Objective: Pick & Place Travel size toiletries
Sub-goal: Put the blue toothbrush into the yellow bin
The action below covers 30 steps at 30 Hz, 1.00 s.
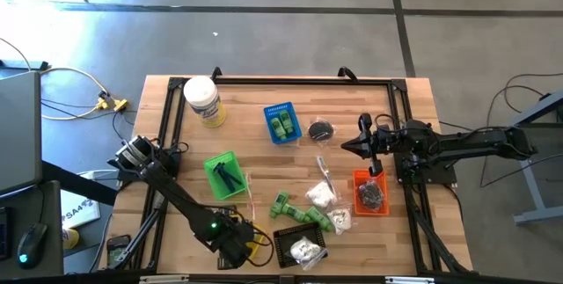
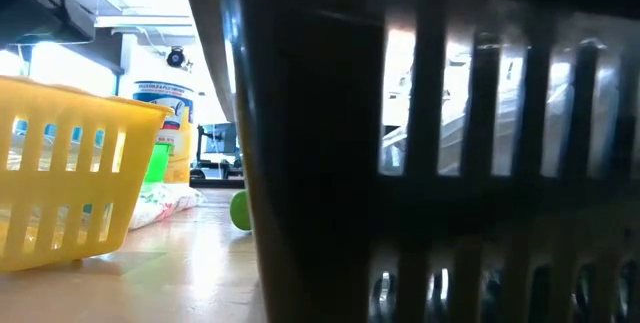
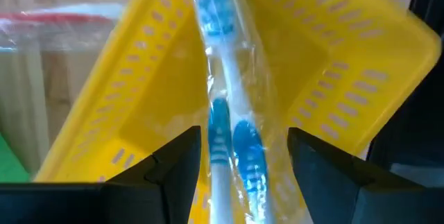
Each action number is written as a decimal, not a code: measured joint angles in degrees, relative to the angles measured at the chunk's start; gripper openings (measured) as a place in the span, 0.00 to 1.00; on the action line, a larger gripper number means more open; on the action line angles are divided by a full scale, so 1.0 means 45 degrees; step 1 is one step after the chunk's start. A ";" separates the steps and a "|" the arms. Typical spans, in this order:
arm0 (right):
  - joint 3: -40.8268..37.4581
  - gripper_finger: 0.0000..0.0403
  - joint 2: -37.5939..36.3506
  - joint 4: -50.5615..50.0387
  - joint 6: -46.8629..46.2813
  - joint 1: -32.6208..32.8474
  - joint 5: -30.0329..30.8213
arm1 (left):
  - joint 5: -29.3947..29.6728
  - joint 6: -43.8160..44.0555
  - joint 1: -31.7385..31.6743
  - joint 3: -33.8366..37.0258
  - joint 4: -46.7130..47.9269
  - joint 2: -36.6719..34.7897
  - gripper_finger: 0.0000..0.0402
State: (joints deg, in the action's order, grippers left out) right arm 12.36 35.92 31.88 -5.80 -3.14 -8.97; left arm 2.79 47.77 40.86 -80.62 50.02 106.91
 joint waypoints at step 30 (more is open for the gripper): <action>0.0000 0.00 0.0002 0.0010 0.0000 0.0000 0.0015 | -0.0552 -0.2490 -0.0396 -0.0434 0.1025 -0.0131 0.01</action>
State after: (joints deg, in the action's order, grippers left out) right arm 12.36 35.93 31.92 -5.80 -3.14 -8.91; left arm 0.30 36.56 39.08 -82.57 54.63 106.32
